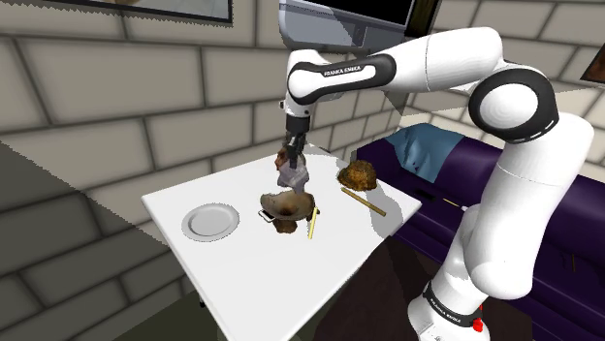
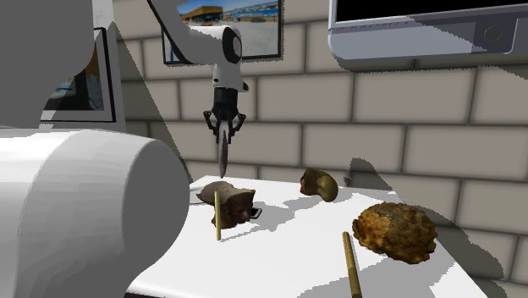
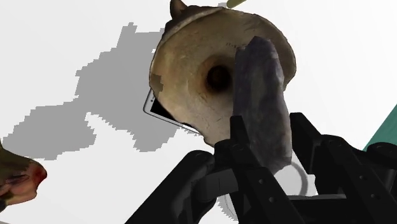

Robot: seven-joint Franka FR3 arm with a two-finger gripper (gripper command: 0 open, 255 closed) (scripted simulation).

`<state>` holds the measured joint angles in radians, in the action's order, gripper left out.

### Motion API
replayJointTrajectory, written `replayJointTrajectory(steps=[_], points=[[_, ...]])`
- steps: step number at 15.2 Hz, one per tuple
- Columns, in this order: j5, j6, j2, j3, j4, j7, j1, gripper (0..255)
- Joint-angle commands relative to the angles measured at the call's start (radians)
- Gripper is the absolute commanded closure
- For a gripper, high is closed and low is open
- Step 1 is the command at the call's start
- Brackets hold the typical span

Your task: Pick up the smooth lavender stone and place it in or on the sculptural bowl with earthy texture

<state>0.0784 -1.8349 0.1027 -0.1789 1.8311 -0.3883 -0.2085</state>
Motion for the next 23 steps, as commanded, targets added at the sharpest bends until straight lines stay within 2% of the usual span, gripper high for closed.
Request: replayJointTrajectory(steps=[1, 6, 13, 14, 19, 23], points=[[0.002, -0.028, 0.008, 0.000, 0.019, -0.003, 0.000, 255], [0.007, -0.088, 0.025, 0.001, 0.063, -0.009, 0.001, 255], [0.007, -0.088, 0.025, 0.001, 0.063, -0.009, 0.001, 255], [0.007, -0.088, 0.025, 0.001, 0.063, -0.009, 0.001, 0], [0.007, -0.088, 0.025, 0.001, 0.064, -0.009, 0.001, 0], [0.001, 0.036, 0.012, -0.003, -0.049, -0.005, 0.004, 0]])
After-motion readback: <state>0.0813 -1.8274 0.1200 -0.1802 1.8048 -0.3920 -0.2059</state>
